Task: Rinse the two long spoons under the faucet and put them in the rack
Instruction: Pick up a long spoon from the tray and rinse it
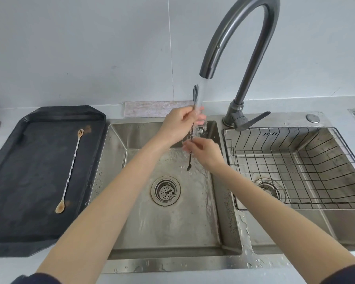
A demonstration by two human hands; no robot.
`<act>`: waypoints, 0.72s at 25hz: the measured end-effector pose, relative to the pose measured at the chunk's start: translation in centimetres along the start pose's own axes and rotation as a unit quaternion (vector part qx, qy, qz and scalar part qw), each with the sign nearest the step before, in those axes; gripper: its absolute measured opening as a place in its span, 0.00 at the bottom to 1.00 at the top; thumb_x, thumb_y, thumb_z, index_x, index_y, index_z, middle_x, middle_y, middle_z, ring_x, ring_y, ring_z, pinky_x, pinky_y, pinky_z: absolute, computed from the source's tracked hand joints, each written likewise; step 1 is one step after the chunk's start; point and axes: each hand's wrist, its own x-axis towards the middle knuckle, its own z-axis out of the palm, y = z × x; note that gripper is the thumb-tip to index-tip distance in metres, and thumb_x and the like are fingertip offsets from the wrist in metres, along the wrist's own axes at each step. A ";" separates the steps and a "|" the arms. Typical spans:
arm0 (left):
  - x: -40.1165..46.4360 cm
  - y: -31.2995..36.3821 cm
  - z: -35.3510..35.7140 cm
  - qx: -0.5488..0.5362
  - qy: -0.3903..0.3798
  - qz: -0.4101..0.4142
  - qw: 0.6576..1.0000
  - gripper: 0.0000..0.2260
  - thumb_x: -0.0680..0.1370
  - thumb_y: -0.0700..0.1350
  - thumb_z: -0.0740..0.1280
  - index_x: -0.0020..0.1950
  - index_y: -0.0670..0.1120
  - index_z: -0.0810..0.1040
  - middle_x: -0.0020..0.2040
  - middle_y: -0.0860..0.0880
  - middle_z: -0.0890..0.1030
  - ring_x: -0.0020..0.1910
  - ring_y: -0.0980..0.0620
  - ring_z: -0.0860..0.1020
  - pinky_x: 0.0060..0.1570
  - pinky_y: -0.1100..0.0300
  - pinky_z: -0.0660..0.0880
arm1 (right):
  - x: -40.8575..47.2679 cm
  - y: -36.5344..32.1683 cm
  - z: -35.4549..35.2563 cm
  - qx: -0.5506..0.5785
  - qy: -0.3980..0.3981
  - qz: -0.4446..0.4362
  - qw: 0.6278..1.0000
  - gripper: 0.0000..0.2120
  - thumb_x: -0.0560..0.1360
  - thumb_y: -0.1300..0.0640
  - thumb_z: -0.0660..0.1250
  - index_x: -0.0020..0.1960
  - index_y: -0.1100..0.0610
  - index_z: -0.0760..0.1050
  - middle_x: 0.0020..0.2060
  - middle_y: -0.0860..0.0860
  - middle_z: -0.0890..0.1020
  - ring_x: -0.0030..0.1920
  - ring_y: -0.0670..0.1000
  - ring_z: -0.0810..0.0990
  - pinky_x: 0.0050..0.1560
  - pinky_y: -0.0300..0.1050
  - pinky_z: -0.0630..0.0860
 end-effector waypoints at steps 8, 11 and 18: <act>0.1 -2.5 -0.7 0.019 0.061 -0.031 0.997 0.10 0.76 0.43 0.65 0.54 0.42 0.80 0.50 0.46 0.83 0.51 0.50 0.80 0.57 0.55 0.76 | 0.2 -0.4 0.0 0.024 0.033 -0.011 0.999 0.13 0.78 0.53 0.60 0.52 0.60 0.80 0.46 0.52 0.86 0.29 0.34 0.77 0.36 0.30 0.72; -0.1 -4.3 -0.7 -0.035 0.075 -0.075 0.994 0.10 0.76 0.42 0.65 0.54 0.40 0.79 0.41 0.51 0.81 0.41 0.56 0.80 0.43 0.68 0.76 | 0.0 0.8 0.9 0.010 0.006 0.016 1.000 0.12 0.77 0.55 0.62 0.53 0.59 0.80 0.48 0.54 0.85 0.35 0.41 0.77 0.42 0.35 0.71; -0.2 -10.7 0.6 -0.100 0.113 -0.165 0.975 0.06 0.77 0.39 0.64 0.52 0.41 0.77 0.37 0.52 0.78 0.29 0.65 0.78 0.33 0.74 0.74 | -0.3 5.0 4.6 -0.100 -0.079 0.081 0.988 0.12 0.77 0.59 0.59 0.55 0.56 0.80 0.53 0.56 0.84 0.56 0.55 0.80 0.55 0.44 0.74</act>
